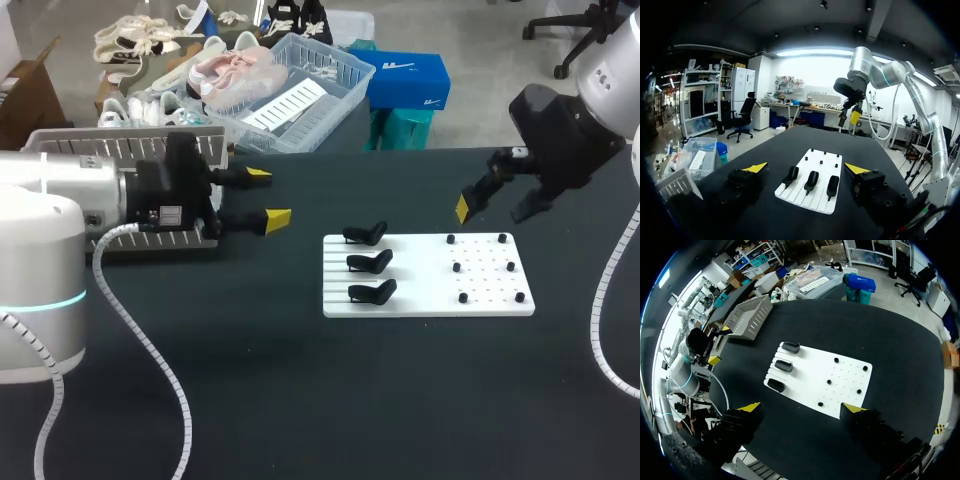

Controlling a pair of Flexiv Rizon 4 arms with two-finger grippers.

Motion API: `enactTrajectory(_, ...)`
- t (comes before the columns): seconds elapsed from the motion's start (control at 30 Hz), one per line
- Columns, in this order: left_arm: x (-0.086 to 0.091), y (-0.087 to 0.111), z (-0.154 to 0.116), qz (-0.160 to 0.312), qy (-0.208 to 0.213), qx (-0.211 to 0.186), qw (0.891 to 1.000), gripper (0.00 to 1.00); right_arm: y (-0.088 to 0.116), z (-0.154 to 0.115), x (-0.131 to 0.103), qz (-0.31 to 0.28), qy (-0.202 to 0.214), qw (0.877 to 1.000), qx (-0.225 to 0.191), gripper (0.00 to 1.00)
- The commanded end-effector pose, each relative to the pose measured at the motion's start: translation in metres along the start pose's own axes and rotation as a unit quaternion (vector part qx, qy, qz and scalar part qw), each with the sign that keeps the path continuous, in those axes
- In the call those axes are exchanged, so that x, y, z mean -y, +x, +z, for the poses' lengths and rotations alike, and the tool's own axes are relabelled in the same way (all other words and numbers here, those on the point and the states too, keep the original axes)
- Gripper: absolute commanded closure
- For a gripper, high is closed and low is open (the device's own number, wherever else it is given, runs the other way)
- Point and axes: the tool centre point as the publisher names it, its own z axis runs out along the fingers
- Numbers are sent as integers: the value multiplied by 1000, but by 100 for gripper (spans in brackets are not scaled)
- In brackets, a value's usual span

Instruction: Pick up each earbud case from the left stands, insert the matching earbuds, close the lid, and place the case in the box.

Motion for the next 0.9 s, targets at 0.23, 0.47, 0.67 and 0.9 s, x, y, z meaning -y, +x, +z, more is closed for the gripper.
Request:
enactTrajectory(0.23,10,0,13,1,26,-21,999,0,1,0,0,0,-1,1000,1,0)
enactTrajectory(0.47,10,0,13,1,26,-21,999,0,1,0,0,0,-1,1000,1,0)
enactTrajectory(0.67,10,0,13,1,26,-21,999,0,1,0,0,0,-1,1000,1,0)
enactTrajectory(0.9,10,0,13,1,26,-21,999,0,1,0,0,0,-1,1000,1,0)
